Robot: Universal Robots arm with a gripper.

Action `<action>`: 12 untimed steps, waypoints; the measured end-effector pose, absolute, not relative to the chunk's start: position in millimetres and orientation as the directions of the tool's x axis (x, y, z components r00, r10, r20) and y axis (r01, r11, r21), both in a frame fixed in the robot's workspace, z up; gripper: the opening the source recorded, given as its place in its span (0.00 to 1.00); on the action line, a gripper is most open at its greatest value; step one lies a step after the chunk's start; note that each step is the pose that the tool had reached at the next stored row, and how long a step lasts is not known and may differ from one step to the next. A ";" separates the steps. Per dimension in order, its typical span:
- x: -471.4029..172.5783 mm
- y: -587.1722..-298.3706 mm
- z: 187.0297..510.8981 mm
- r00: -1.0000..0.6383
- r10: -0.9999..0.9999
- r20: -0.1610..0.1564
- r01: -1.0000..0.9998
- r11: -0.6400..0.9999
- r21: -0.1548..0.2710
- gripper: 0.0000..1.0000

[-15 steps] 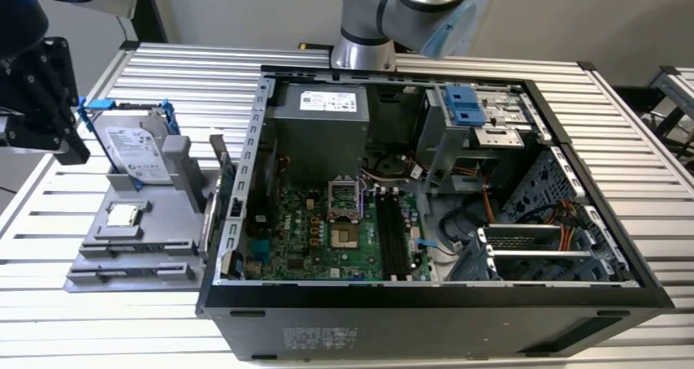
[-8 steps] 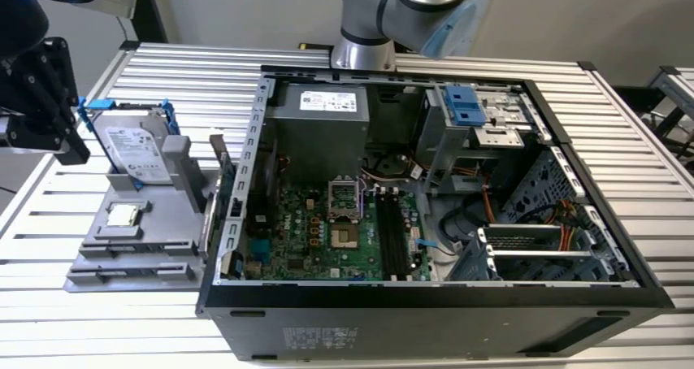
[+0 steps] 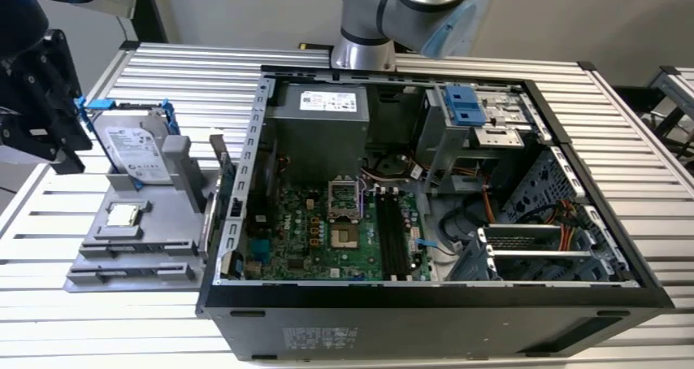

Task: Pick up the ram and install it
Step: 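Pick up the ram and move it above insertion slot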

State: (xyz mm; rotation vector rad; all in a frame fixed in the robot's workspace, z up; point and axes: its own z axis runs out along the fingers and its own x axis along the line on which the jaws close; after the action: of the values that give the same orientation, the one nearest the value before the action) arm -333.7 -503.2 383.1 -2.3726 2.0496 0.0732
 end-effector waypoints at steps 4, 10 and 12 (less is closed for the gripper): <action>-333.7 -503.3 383.0 0.143 -0.989 -0.039 -0.989 -0.145 0.026 1.00; -333.8 -503.3 375.6 0.077 -0.996 -0.039 -0.997 -0.078 0.026 1.00; -333.8 -503.3 371.8 0.077 -0.996 -0.039 -0.997 -0.078 0.026 1.00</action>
State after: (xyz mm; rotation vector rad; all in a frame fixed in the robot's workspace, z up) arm -333.8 -503.3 371.8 -2.2999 2.1278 0.0733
